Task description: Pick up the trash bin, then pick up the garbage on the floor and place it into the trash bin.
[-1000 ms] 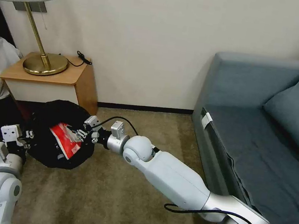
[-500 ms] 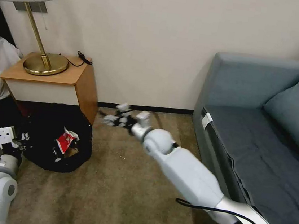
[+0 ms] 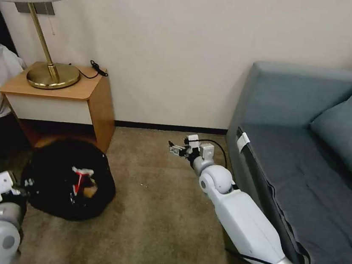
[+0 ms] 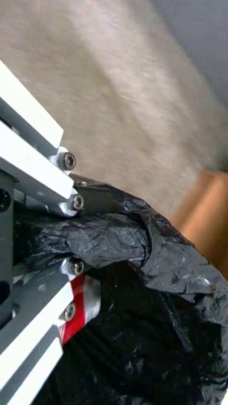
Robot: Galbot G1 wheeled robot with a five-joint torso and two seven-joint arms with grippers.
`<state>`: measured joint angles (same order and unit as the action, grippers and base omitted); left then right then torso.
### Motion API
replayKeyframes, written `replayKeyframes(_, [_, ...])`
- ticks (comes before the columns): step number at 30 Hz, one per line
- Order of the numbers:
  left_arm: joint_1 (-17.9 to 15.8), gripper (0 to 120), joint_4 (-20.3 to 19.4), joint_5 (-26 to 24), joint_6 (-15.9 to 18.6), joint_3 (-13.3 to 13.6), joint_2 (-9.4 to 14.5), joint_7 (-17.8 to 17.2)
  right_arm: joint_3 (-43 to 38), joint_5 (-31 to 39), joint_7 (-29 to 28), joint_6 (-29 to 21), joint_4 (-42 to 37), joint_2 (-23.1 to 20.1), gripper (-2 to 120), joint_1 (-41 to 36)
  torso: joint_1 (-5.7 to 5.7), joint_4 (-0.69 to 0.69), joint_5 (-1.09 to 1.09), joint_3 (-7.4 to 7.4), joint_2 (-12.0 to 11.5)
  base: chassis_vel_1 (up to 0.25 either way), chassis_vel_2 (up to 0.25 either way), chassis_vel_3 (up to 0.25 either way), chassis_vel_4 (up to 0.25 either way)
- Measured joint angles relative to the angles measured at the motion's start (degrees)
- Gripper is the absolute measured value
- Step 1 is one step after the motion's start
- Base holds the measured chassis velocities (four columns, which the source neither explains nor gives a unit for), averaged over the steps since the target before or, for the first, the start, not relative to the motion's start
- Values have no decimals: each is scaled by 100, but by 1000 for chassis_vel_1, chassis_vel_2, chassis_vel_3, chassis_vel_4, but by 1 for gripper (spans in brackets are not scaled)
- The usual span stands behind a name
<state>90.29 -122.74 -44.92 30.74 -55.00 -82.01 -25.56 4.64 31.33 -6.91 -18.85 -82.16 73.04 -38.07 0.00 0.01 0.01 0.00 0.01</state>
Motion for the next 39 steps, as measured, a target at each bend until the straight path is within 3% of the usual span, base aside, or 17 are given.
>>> replayKeyframes(5, [190, 3, 287, -281, -136, -31, -31, -96, -141, -163, 99, 137, -11, 39, 100, -188, 0, 0, 0, 0, 0, 0, 0, 0, 0])
replayKeyframes(10, [60, 3, 687, -493, -84, -11, 5, -64, -201, -213, 201, 220, -27, 40, 100, -316, 0, -1, -2, 0, 0, 0, 0, 0, 0])
replayKeyframes(19, [103, 32, 711, -310, -87, 7, -58, 7, -264, -271, 319, 335, -133, 7, 100, -531, 0, -1, -2, 0, 0, 0, 0, 0, 0])
replayKeyframes(22, [271, 47, 575, 248, -96, -57, -62, 166, -295, -279, 357, 386, -195, 3, 100, -610, 0, -1, -1, 0, 0, 0, 0, 0, 0])
replayKeyframes(23, [271, 47, 575, 248, -96, -57, -62, 166, -295, -279, 357, 386, -195, 3, 100, -610, 0, -1, -1, 0, 0, 0, 0, 0, 0])
replayKeyframes(26, [432, 60, 440, 997, -145, -112, -63, 281, -309, -296, 393, 446, -253, 9, 100, -657, 0, -1, -1, 0, 0, 0, 0, 0, 0])
replayKeyframes(30, [523, 69, 385, 1394, -226, -135, -62, 343, -310, -298, 407, 459, -282, 9, 100, -670, 0, -1, -1, 0, 0, 0, 0, 0, 0])
replayKeyframes(32, [690, 81, 354, 2239, -697, -176, -66, 463, -331, -301, 417, 472, -318, 8, 100, -689, 0, -1, -1, 0, 0, 0, 0, 0, 0])
replayKeyframes(33, [832, 87, 353, 2758, -1134, -200, -71, 518, -356, -302, 424, 497, -337, 12, 100, -718, 0, -1, -1, 0, 0, 0, 0, 0, 0])
replayKeyframes(34, [832, 87, 353, 2758, -1134, -200, -71, 518, -356, -302, 424, 497, -337, 12, 100, -718, 0, -1, -1, 0, 0, 0, 0, 0, 0])
replayKeyframes(36, [980, 94, 346, 3160, -1557, -222, -66, 581, -390, -300, 438, 535, -344, 21, 100, -751, 0, 0, -1, 0, 0, 0, 0, 0, 0])
replayKeyframes(37, [980, 94, 346, 3160, -1557, -222, -66, 581, -390, -300, 438, 535, -344, 21, 100, -751, 0, 0, -1, 0, 0, 0, 0, 0, 0])
replayKeyframes(39, [1069, 99, 314, 3560, -2097, -285, -11, 754, -468, -286, 454, 591, -346, 72, 100, -824, 0, 1, -1, 0, -1, 0, 0, 0, 0])
